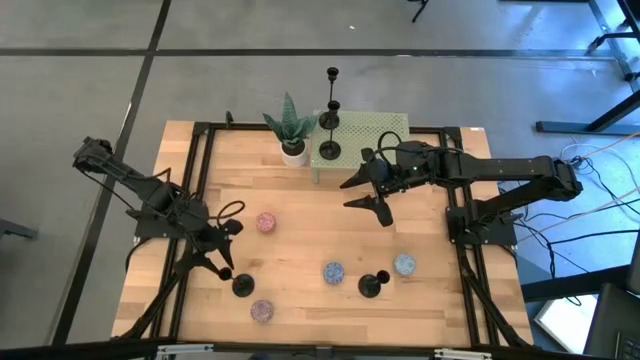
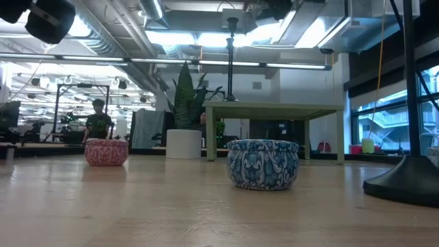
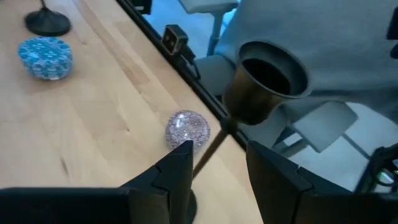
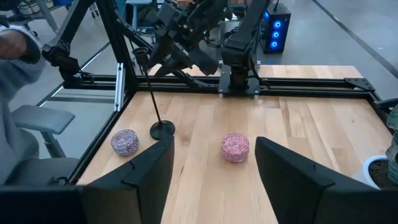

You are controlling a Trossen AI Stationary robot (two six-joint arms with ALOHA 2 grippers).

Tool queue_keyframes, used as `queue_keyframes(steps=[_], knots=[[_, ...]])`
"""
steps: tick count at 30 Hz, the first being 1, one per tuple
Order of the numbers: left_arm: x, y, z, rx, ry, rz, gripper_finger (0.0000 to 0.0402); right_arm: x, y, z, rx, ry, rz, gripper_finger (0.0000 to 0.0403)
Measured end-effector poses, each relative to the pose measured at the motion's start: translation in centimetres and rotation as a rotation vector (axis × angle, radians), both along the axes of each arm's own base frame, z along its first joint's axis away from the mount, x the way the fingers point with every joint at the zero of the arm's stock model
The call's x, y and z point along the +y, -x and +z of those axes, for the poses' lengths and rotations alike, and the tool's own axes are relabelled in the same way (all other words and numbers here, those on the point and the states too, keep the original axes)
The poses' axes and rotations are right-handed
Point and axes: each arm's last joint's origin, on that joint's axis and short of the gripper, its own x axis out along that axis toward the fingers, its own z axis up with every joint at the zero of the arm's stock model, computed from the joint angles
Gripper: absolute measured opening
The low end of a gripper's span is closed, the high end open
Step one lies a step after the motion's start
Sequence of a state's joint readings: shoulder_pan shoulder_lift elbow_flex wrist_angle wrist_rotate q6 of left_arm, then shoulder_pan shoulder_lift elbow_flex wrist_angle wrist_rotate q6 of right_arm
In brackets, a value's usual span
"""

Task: Pick & Place candle stick holders
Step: Align the black candle holder with the other black candle holder on the shelf

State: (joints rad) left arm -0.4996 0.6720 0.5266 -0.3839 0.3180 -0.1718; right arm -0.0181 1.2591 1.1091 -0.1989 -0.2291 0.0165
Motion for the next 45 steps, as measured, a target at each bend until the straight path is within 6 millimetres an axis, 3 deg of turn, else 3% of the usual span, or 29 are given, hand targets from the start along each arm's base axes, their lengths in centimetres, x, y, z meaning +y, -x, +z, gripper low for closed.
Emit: queue_keyframes(steps=[20,31,40,45], knots=[[-2.1,-1.8,-0.7,-0.071,-0.052,-0.037,0.0140,0.0,0.0,0.0,-0.001,0.001,0.000,0.0229],[-2.1,-2.1,-0.3,-0.179,-0.112,-0.028,0.0024,0.0,-0.1,0.1,-0.015,0.002,0.000,0.0229],[-1.7,-3.1,4.8,-0.401,-0.135,0.256,0.0035,0.1,-2.6,-1.8,-0.008,0.016,0.012,0.0229],[-0.7,-3.5,7.7,-0.478,-0.142,0.457,0.0027,1.8,-4.6,-3.2,-0.041,0.057,0.077,0.0229]])
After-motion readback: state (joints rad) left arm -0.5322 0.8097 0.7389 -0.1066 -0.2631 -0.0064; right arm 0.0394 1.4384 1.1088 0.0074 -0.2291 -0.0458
